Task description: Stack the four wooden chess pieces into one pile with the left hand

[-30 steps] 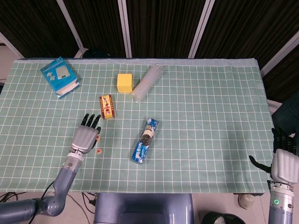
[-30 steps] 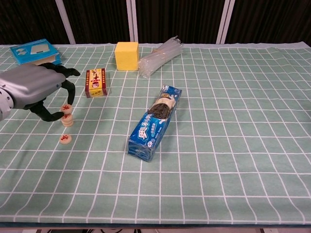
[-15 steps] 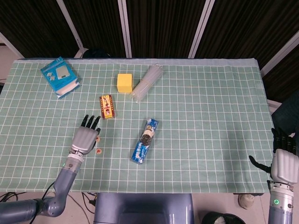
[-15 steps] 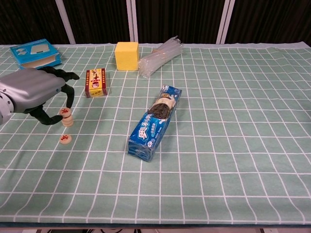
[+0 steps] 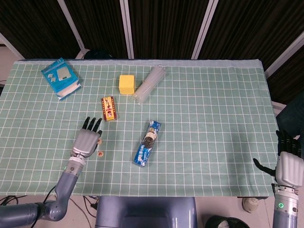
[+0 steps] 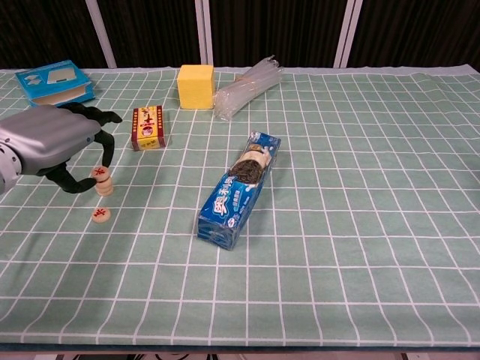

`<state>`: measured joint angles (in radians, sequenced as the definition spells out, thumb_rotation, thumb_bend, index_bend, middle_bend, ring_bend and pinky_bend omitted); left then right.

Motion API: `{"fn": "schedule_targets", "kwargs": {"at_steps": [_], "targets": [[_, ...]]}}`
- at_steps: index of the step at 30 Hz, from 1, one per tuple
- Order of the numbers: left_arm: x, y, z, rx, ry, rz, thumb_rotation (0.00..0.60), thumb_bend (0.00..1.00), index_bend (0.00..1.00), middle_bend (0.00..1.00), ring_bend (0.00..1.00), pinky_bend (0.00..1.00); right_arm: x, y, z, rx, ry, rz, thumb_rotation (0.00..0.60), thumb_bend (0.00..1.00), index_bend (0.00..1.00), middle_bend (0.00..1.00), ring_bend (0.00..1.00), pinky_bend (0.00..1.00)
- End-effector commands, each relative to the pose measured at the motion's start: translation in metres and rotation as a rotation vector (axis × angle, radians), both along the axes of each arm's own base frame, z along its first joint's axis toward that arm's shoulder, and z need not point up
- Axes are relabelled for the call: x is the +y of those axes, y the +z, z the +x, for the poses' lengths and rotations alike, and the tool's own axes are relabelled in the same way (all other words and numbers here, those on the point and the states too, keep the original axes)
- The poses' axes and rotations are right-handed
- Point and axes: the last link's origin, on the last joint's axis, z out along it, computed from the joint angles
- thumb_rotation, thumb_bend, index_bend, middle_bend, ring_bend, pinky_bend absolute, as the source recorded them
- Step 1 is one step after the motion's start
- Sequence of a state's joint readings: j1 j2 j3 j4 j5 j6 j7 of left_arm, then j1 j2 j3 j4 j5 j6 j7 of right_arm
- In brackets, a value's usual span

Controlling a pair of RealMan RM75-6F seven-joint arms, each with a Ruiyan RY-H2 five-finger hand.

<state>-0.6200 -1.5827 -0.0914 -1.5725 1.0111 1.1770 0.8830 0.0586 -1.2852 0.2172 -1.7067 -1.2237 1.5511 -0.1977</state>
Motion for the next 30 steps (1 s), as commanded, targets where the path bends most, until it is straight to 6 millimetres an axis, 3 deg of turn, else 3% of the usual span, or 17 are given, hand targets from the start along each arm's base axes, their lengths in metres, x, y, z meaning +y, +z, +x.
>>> {"fn": "schedule_targets", "kwargs": {"at_steps": [1, 30], "targets": [[0.0000, -0.0003, -0.0011, 0.000, 0.003, 0.000, 0.600, 0.35, 0.46, 0.03, 0.00, 0.00, 0.0000, 0.0001, 0.0000, 0.000, 0.000, 0.000, 0.600, 0.23, 0.00, 0.01, 0.00, 0.00], [-0.0005, -0.0046, -0.0013, 0.009, 0.001, -0.008, 0.600, 0.35, 0.43, 0.03, 0.00, 0.00, -0.0001, 0.0002, -0.0002, 0.001, -0.003, -0.001, 0.600, 0.23, 0.00, 0.01, 0.00, 0.00]]}}
